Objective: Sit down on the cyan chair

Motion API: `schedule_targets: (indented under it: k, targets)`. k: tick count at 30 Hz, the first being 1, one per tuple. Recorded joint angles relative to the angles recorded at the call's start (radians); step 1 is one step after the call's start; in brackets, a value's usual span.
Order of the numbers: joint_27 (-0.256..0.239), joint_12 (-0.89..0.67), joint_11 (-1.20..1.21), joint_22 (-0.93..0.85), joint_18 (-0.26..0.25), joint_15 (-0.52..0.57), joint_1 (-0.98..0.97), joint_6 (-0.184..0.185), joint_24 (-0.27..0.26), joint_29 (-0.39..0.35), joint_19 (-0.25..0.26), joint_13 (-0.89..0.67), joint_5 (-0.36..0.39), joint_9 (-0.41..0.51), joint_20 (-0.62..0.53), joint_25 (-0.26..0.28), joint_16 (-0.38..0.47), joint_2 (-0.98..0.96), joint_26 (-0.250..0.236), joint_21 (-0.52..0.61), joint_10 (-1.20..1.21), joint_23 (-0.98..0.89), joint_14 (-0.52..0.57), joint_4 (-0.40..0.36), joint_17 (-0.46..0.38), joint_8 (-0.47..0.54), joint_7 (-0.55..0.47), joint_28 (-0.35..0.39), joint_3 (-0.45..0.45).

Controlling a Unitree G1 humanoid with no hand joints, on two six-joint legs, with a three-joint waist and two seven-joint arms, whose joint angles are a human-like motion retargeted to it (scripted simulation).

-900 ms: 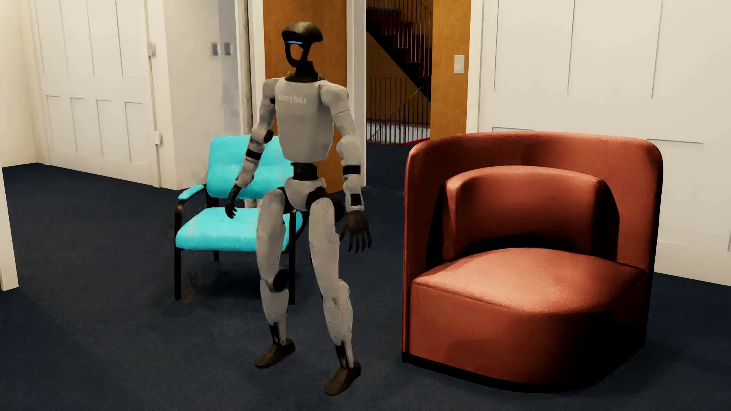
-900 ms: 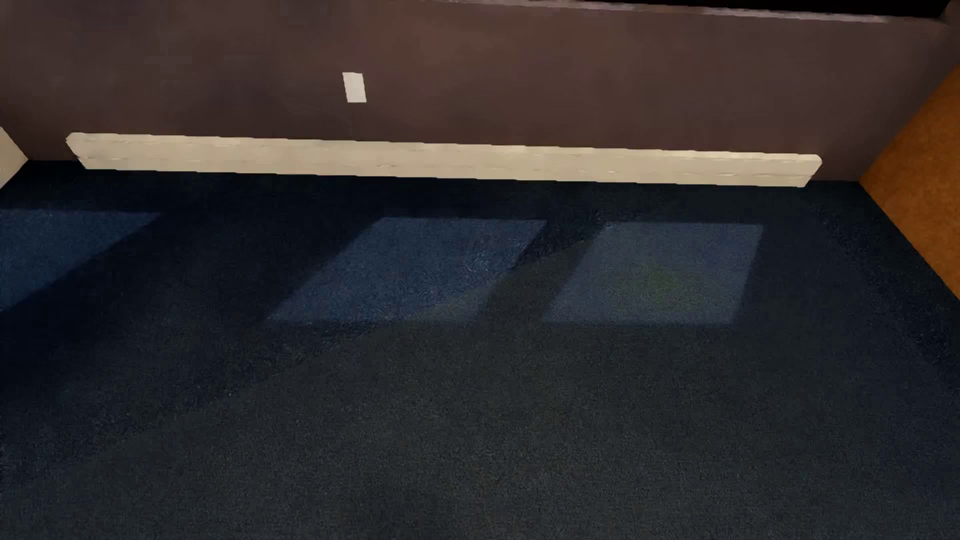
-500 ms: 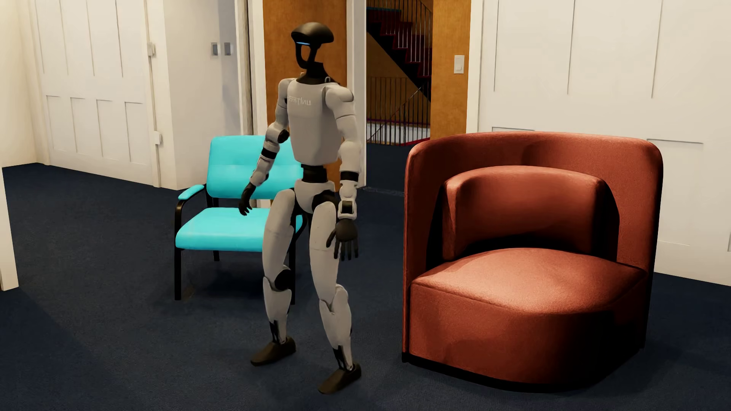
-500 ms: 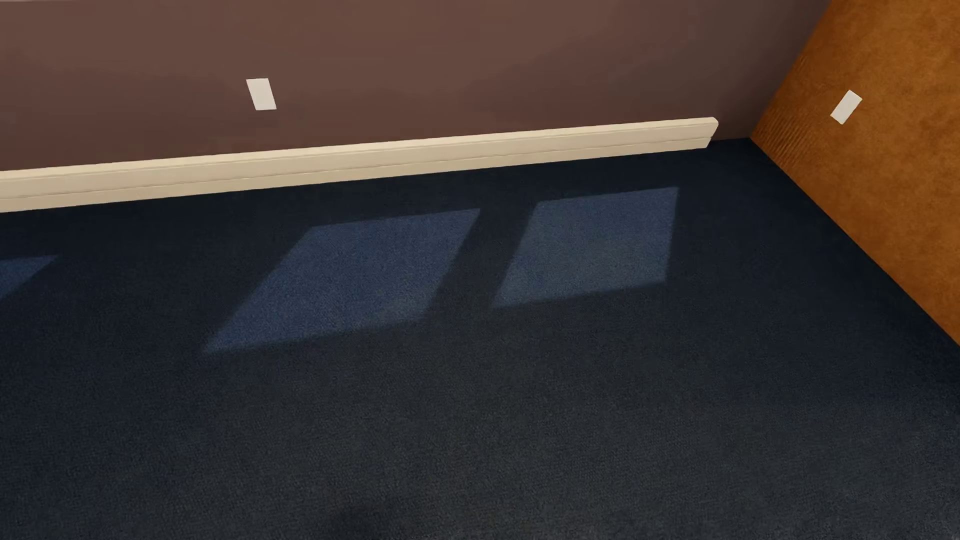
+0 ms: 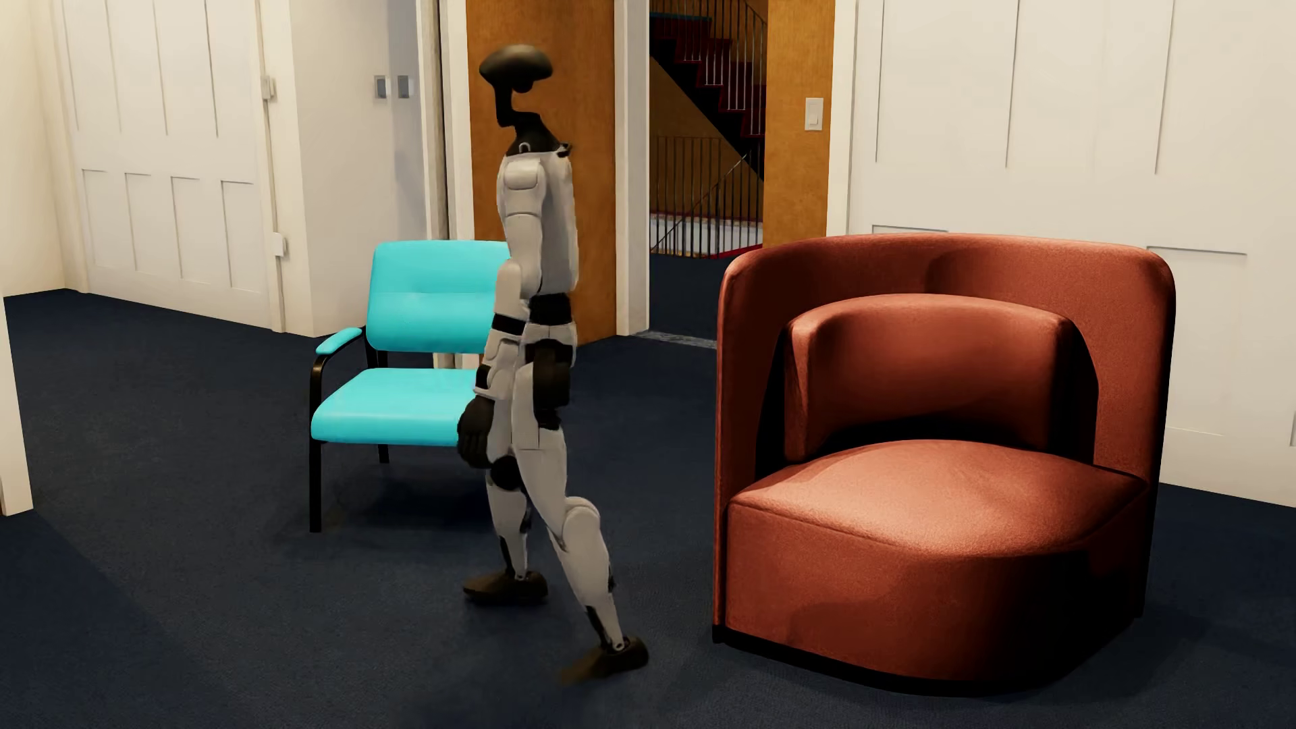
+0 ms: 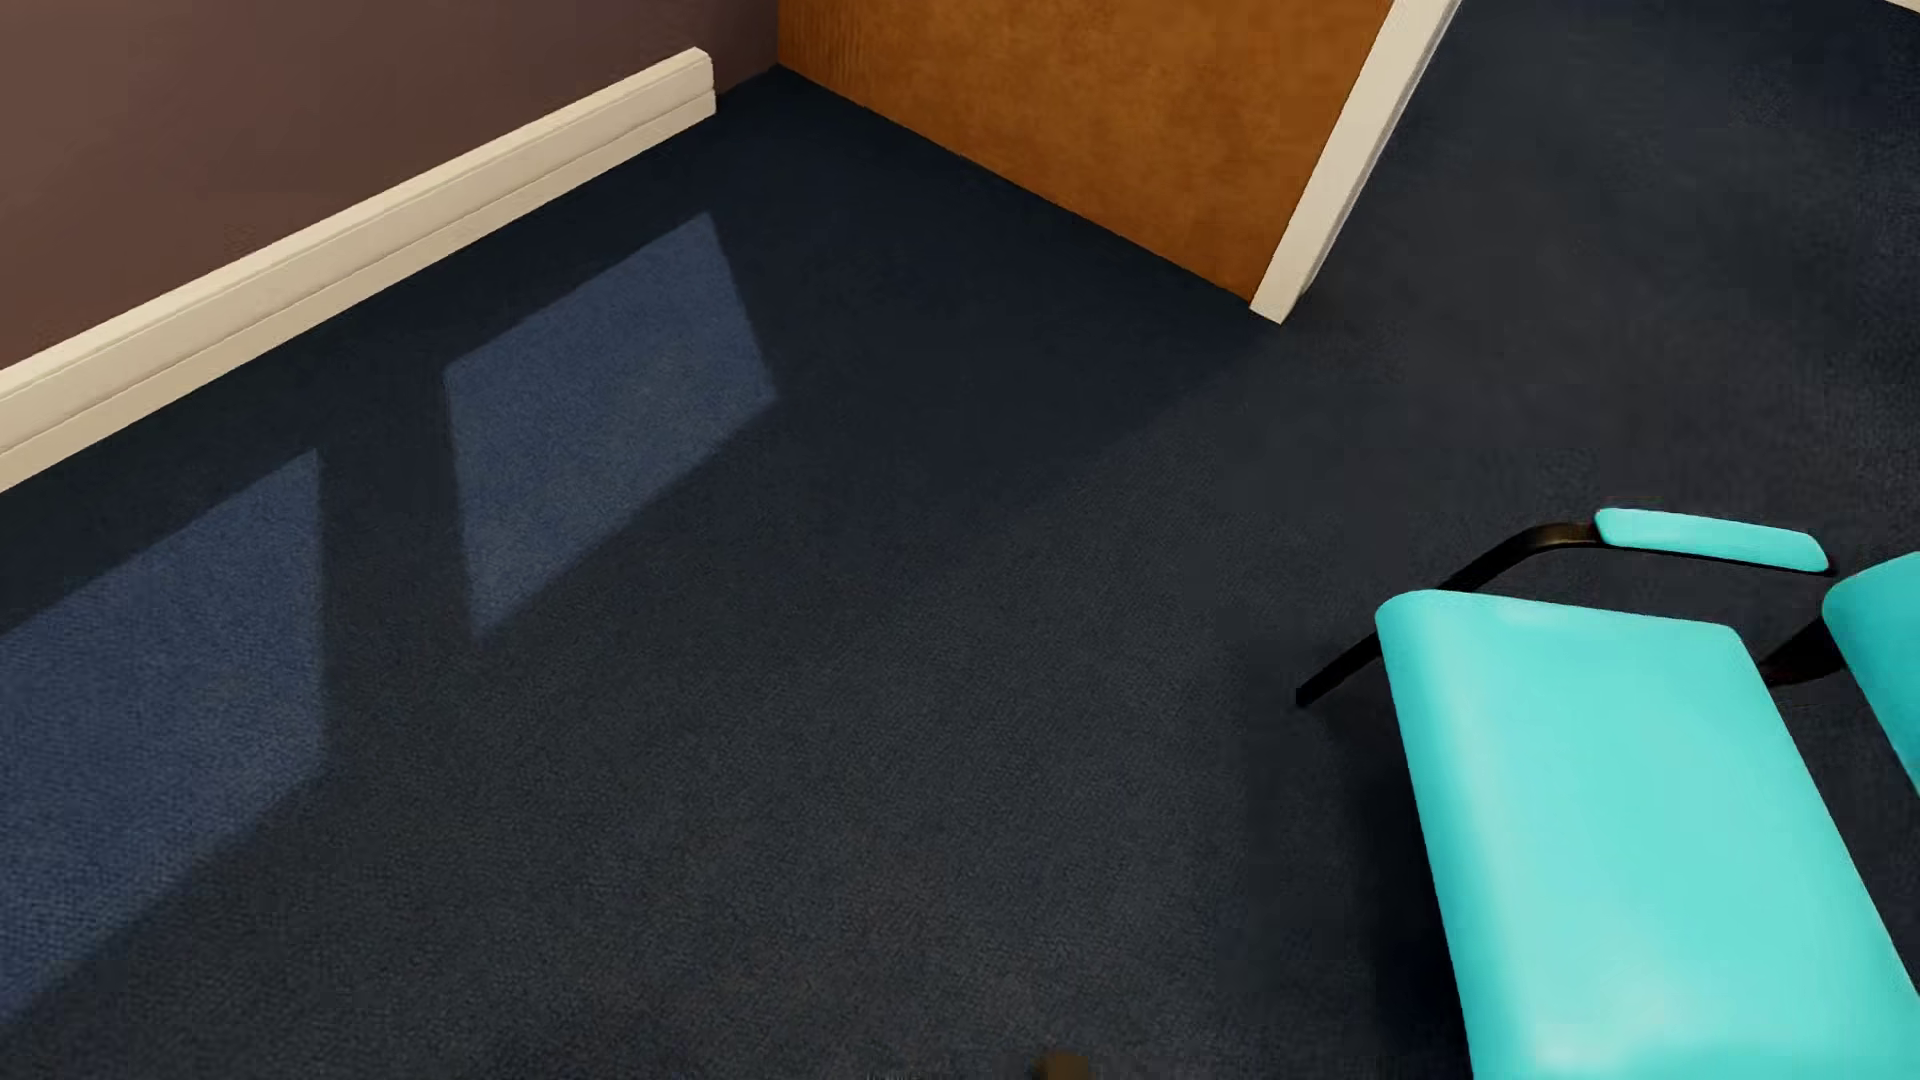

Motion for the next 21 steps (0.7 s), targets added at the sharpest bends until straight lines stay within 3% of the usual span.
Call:
schedule_targets:
  k: [1, 2, 3, 4, 6, 8, 9, 10, 11, 13, 16, 19, 21]
  targets:
    - [0.084, 0.031, 0.019, 0.004, -0.078, -0.034, 0.005, -0.008, -0.080, 0.022, 0.016, 0.046, 0.032, -0.058, 0.015, 0.050, -0.009, -0.037, 0.024, 0.019, -0.031, -0.034, -0.050, -0.007, 0.002, 0.020, 0.000, 0.062, -0.009]
    - [0.083, 0.034, 0.000, -0.011, -0.084, -0.019, 0.015, -0.007, -0.082, 0.028, 0.006, 0.056, 0.052, -0.062, 0.014, 0.041, -0.009, -0.024, 0.021, 0.017, -0.013, -0.038, -0.041, 0.000, 0.000, 0.014, 0.006, 0.066, -0.008]
    - [0.079, 0.034, -0.027, -0.017, -0.109, 0.052, 0.012, 0.005, -0.100, 0.023, 0.029, 0.062, 0.079, -0.064, 0.019, 0.046, -0.013, -0.018, 0.015, 0.034, 0.041, -0.035, -0.042, 0.031, -0.002, 0.036, 0.007, 0.087, -0.009]
    - [0.073, 0.035, -0.013, -0.011, -0.152, 0.053, 0.007, 0.015, -0.121, 0.027, 0.017, 0.066, 0.111, -0.064, 0.020, 0.044, -0.018, -0.017, 0.011, 0.065, 0.107, -0.032, -0.040, 0.071, -0.004, 0.065, 0.002, 0.103, -0.009]
    - [0.071, 0.044, -0.041, -0.029, -0.236, 0.048, -0.036, 0.012, -0.154, 0.021, -0.032, 0.078, 0.157, -0.051, 0.012, 0.036, -0.001, 0.044, 0.017, 0.085, 0.307, -0.044, 0.017, 0.149, -0.007, 0.045, 0.003, 0.086, -0.002]
    - [0.079, 0.025, -0.105, -0.027, -0.261, 0.052, -0.146, 0.012, -0.154, 0.019, -0.083, 0.075, 0.184, -0.036, 0.012, 0.045, -0.012, 0.117, 0.027, 0.076, 0.533, -0.052, 0.063, 0.191, -0.021, 0.047, -0.048, 0.092, 0.020]
    - [0.086, 0.022, -0.135, -0.029, -0.259, 0.053, -0.198, 0.014, -0.171, 0.017, -0.091, 0.067, 0.190, -0.023, 0.013, 0.061, -0.027, 0.159, 0.027, 0.090, 0.617, -0.052, 0.042, 0.177, -0.033, 0.055, -0.088, 0.105, 0.036]
    - [0.095, 0.022, -0.163, -0.030, -0.211, 0.052, -0.245, 0.013, -0.189, 0.017, -0.096, 0.063, 0.197, -0.016, 0.003, 0.067, -0.039, 0.195, 0.028, 0.107, 0.670, -0.051, 0.001, 0.137, -0.042, 0.064, -0.133, 0.100, 0.055]
    - [0.094, 0.019, -0.169, -0.032, -0.176, 0.040, -0.299, 0.015, -0.171, 0.017, -0.100, 0.055, 0.200, -0.009, 0.004, 0.073, -0.046, 0.219, 0.027, 0.132, 0.703, -0.050, -0.035, 0.097, -0.050, 0.070, -0.175, 0.081, 0.072]
    - [0.091, 0.018, -0.137, -0.043, -0.213, -0.001, -0.428, 0.026, -0.127, 0.025, -0.108, 0.029, 0.203, -0.002, 0.028, 0.071, -0.058, 0.236, 0.022, 0.168, 0.707, -0.058, -0.059, 0.033, -0.067, 0.067, -0.234, 0.052, 0.102]
    - [0.086, 0.019, -0.175, -0.030, -0.206, -0.034, -0.546, 0.032, -0.118, 0.024, -0.107, -0.004, 0.214, 0.002, 0.041, 0.076, -0.063, 0.313, 0.021, 0.207, 0.471, -0.080, -0.063, -0.052, -0.073, 0.075, -0.264, 0.040, 0.123]
    - [0.080, 0.027, -0.190, -0.020, -0.162, -0.086, -0.565, 0.032, -0.108, 0.030, -0.123, -0.030, 0.230, 0.012, 0.082, 0.058, -0.049, 0.399, 0.032, 0.238, 0.218, -0.115, -0.048, -0.093, -0.070, 0.059, -0.222, 0.026, 0.132]
    - [0.071, 0.039, -0.185, -0.014, -0.229, -0.113, -0.560, 0.030, -0.116, 0.033, -0.125, -0.020, 0.245, 0.010, 0.091, 0.050, -0.042, 0.475, 0.034, 0.242, 0.238, -0.127, 0.000, -0.089, -0.067, 0.045, -0.206, 0.029, 0.135]
